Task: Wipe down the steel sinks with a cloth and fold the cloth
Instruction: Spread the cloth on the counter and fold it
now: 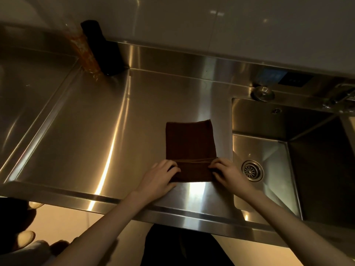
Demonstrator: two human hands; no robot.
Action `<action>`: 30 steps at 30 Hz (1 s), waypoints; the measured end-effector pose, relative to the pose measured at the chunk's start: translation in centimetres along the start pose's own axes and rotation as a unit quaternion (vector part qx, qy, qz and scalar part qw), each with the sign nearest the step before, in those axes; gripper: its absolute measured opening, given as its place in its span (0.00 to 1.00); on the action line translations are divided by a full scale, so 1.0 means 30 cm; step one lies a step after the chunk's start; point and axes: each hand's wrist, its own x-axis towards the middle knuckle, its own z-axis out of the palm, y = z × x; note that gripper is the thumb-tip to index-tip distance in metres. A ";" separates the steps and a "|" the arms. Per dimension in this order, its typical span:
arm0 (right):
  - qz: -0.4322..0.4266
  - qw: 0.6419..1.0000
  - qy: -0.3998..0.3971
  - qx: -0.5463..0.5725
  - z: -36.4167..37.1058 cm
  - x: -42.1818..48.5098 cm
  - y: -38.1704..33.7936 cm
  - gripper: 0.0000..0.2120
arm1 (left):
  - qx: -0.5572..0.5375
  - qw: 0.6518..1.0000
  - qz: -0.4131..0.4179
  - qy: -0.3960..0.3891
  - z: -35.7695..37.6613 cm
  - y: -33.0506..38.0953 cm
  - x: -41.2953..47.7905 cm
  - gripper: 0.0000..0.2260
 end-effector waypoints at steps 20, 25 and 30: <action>0.252 0.961 0.068 0.089 -0.025 0.072 0.011 0.08 | 0.001 1.000 0.006 -0.030 -0.040 -0.034 -0.008 0.20; 0.049 0.994 0.096 -0.022 -0.021 0.061 -0.020 0.09 | 0.004 0.999 0.006 -0.032 -0.042 -0.036 -0.001 0.20; -0.066 0.982 0.036 -0.174 -0.031 0.039 0.015 0.15 | 0.002 1.000 0.010 -0.028 -0.040 -0.034 -0.006 0.19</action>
